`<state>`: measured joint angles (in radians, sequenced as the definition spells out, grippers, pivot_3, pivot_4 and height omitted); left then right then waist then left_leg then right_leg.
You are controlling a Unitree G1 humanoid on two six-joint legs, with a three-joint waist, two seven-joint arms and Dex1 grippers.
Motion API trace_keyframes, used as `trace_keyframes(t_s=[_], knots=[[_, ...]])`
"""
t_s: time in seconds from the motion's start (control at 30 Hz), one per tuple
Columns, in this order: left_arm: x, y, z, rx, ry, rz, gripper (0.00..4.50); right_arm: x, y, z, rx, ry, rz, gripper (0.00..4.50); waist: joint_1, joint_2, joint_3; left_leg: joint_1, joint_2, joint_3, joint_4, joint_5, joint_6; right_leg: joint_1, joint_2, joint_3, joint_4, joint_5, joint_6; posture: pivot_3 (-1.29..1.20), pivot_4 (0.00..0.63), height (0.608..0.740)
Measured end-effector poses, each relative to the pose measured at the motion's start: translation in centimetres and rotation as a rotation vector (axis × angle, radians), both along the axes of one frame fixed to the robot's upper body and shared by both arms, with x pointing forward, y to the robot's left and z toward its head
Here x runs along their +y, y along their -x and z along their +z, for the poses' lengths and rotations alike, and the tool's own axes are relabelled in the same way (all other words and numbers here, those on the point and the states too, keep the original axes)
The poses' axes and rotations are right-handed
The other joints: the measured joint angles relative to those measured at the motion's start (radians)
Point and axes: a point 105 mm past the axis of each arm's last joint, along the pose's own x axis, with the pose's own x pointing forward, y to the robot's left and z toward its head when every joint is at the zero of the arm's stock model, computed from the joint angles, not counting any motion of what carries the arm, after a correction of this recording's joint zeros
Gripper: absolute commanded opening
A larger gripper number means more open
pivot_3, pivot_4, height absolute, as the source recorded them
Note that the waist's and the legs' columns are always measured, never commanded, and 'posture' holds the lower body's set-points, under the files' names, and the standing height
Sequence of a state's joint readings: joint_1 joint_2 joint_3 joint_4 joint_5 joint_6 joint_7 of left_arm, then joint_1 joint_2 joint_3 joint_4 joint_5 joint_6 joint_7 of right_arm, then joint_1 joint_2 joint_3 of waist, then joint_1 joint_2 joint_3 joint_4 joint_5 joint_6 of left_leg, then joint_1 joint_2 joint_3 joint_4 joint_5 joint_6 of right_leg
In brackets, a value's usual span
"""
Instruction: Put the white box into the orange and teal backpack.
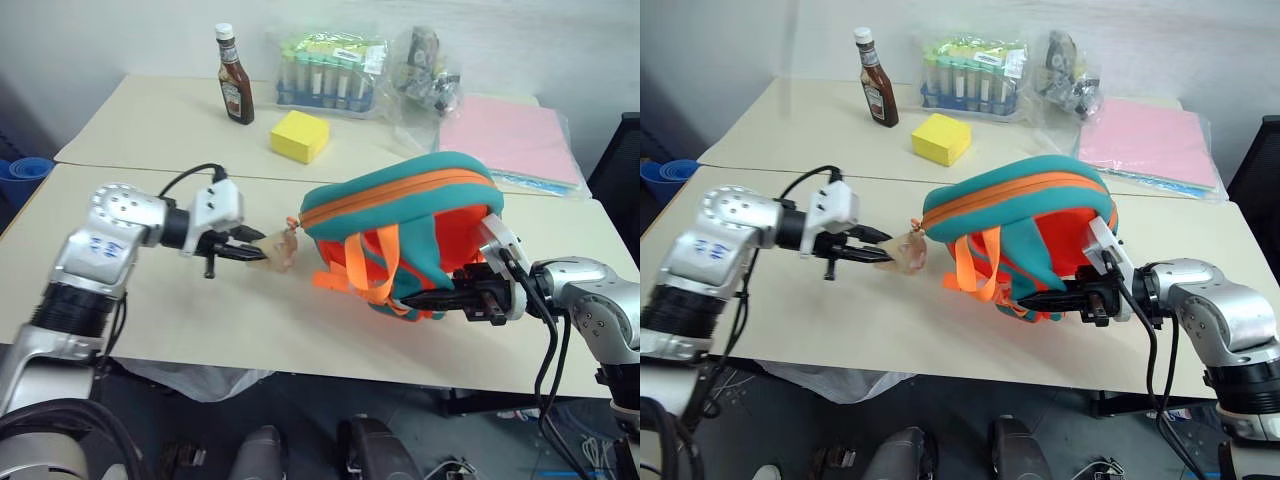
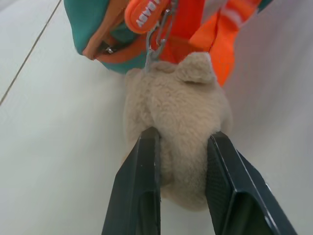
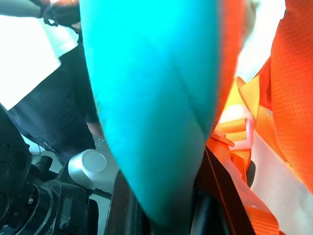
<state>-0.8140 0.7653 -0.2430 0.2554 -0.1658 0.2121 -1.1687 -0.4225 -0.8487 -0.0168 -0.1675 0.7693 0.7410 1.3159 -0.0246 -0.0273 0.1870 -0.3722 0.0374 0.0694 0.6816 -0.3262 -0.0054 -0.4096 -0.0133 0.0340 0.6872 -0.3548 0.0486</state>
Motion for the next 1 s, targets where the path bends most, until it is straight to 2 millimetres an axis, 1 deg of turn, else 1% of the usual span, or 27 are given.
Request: trace_keyframes(t_s=[0.07, 0.13, 0.2, 0.23, 0.3, 0.33, 0.4, 0.47, 0.53, 0.6, 0.63, 0.67, 0.7, 0.8, 0.87, 0.93, 1.0], knots=[[-0.7, -0.9, -0.5, -0.065, -0.03, -0.001, 0.87, 0.0, -0.1, 0.0, 0.0, -0.002, -0.002, 0.02, -0.001, 0.0, 0.0, 0.0, -0.001, 0.0, 0.0, -0.001, 0.001, 0.0, -0.001, 0.0, 0.0, 0.0, 0.0, 0.0, 0.15, 0.74], [-1.8, -1.5, -0.5, -0.113, -0.031, -0.016, 0.87, -0.1, -0.2, 0.0, 0.004, -0.003, -0.007, 0.02, -0.001, 0.0, 0.0, -0.001, -0.001, 0.0, 0.0, -0.001, 0.001, 0.0, -0.001, 0.0, -0.001, 0.0, 0.0, 0.0, 0.15, 0.74], [-2.8, -1.9, 0.0, -0.094, 0.023, -0.017, 0.87, -0.1, -0.2, 0.0, 0.002, -0.003, -0.007, 0.02, -0.001, 0.0, 0.0, -0.002, -0.001, 0.0, 0.0, -0.001, 0.001, -0.001, -0.001, -0.001, -0.001, 0.0, 0.0, 0.0, 0.15, 0.74], [-2.9, -1.9, 0.5, -0.082, 0.051, -0.013, 0.87, -0.1, -0.2, 0.1, 0.002, -0.004, -0.006, 0.02, -0.003, 0.0, 0.0, -0.003, 0.0, 0.0, 0.0, -0.001, 0.001, -0.002, 0.0, 0.0, -0.001, 0.0, 0.0, 0.0, 0.15, 0.74], [-2.9, -1.7, 2.3, -0.048, 0.128, -0.02, 0.87, -0.1, -0.2, 0.1, 0.003, -0.005, -0.003, 0.02, -0.009, 0.0, 0.0, -0.003, 0.0, 0.0, 0.0, 0.0, 0.001, -0.003, 0.0, 0.0, 0.0, 0.0, 0.0, 0.0, 0.15, 0.74], [-2.9, -1.3, 3.4, -0.029, 0.161, -0.036, 0.87, -0.1, -0.1, 0.1, 0.004, -0.006, -0.001, 0.02, -0.011, 0.0, 0.0, -0.003, 0.0, 0.0, 0.0, 0.0, 0.0, -0.003, 0.001, 0.0, 0.0, 0.0, 0.0, 0.0, 0.15, 0.74], [-2.7, -0.4, 4.6, 0.012, 0.202, -0.069, 0.87, -0.1, -0.1, 0.1, 0.003, -0.007, -0.002, 0.02, -0.012, 0.0, 0.0, -0.002, 0.0, 0.0, -0.001, 0.0, 0.0, -0.003, 0.001, 0.0, 0.001, 0.0, 0.0, 0.0, 0.15, 0.74], [-2.5, 0.5, 5.8, 0.088, 0.263, -0.098, 0.87, -0.1, -0.2, 0.1, 0.002, -0.008, -0.005, 0.02, -0.01, 0.0, 0.0, -0.003, 0.001, 0.0, 0.0, 0.001, -0.001, -0.003, 0.001, -0.001, 0.001, 0.0, 0.0, 0.0, 0.15, 0.74], [-2.6, 1.0, 8.5, 0.128, 0.365, -0.114, 0.87, -0.3, -0.2, 0.5, -0.006, -0.028, -0.017, 0.02, -0.006, -0.001, 0.001, -0.003, 0.001, -0.001, 0.001, 0.001, -0.001, -0.003, 0.001, -0.001, 0.002, 0.0, 0.0, 0.0, 0.15, 0.74], [-2.6, 1.2, 11.4, 0.111, 0.437, -0.125, 0.87, -0.4, -0.2, 1.1, -0.011, -0.058, -0.019, 0.02, -0.004, -0.001, 0.001, -0.002, 0.0, -0.001, 0.001, 0.001, -0.001, -0.002, 0.0, -0.001, 0.001, 0.0, 0.0, 0.0, 0.15, 0.74], [-2.4, 1.2, 12.5, 0.095, 0.446, -0.124, 0.87, -0.5, -0.2, 1.4, -0.007, -0.08, -0.018, 0.02, -0.004, -0.001, 0.001, -0.002, 0.0, -0.001, 0.001, 0.0, -0.001, -0.002, 0.0, -0.001, 0.001, 0.0, 0.0, 0.0, 0.15, 0.74], [-2.0, 1.1, 13.0, 0.085, 0.445, -0.115, 0.87, -0.6, -0.2, 1.8, -0.007, -0.097, -0.016, 0.02, -0.004, -0.001, 0.001, -0.002, -0.001, -0.001, 0.001, 0.0, -0.001, -0.002, 0.0, -0.001, 0.001, 0.0, 0.0, 0.0, 0.15, 0.74], [-1.3, 0.8, 13.0, 0.07, 0.424, -0.094, 0.87, -0.7, -0.1, 2.3, -0.003, -0.123, -0.014, 0.02, -0.007, -0.001, 0.001, -0.002, -0.001, 0.0, 0.001, 0.0, -0.001, -0.002, 0.0, 0.0, 0.001, 0.0, 0.0, 0.0, 0.15, 0.74], [0.2, -0.4, 11.3, 0.077, 0.347, -0.036, 0.87, -1.6, 0.0, 3.9, 0.005, -0.211, -0.017, 0.02, -0.011, -0.001, 0.002, -0.002, 0.0, 0.0, 0.0, 0.001, -0.002, -0.003, 0.001, -0.001, 0.001, 0.0, 0.0, 0.0, 0.15, 0.74], [0.7, -0.7, 10.5, 0.08, 0.299, -0.03, 0.87, -1.9, 0.1, 5.2, -0.005, -0.258, -0.006, 0.02, -0.01, -0.001, 0.002, -0.002, 0.0, 0.0, 0.0, 0.001, -0.002, -0.003, 0.001, -0.001, 0.001, 0.0, 0.0, 0.0, 0.15, 0.74], [0.9, -0.8, 10.1, 0.051, 0.246, -0.04, 0.87, -2.2, 0.1, 6.1, -0.015, -0.29, -0.003, 0.02, -0.01, -0.001, 0.002, -0.002, 0.0, 0.0, 0.0, 0.001, -0.002, -0.003, 0.001, -0.001, 0.001, 0.0, 0.0, 0.0, 0.15, 0.74], [1.2, -1.0, 9.6, 0.027, 0.205, -0.039, 0.87, -2.6, 0.0, 6.4, -0.013, -0.309, -0.013, 0.02, -0.008, -0.001, 0.002, -0.003, 0.0, 0.0, 0.0, 0.0, -0.001, -0.003, 0.0, -0.001, 0.0, 0.0, 0.0, 0.0, 0.15, 0.74]])
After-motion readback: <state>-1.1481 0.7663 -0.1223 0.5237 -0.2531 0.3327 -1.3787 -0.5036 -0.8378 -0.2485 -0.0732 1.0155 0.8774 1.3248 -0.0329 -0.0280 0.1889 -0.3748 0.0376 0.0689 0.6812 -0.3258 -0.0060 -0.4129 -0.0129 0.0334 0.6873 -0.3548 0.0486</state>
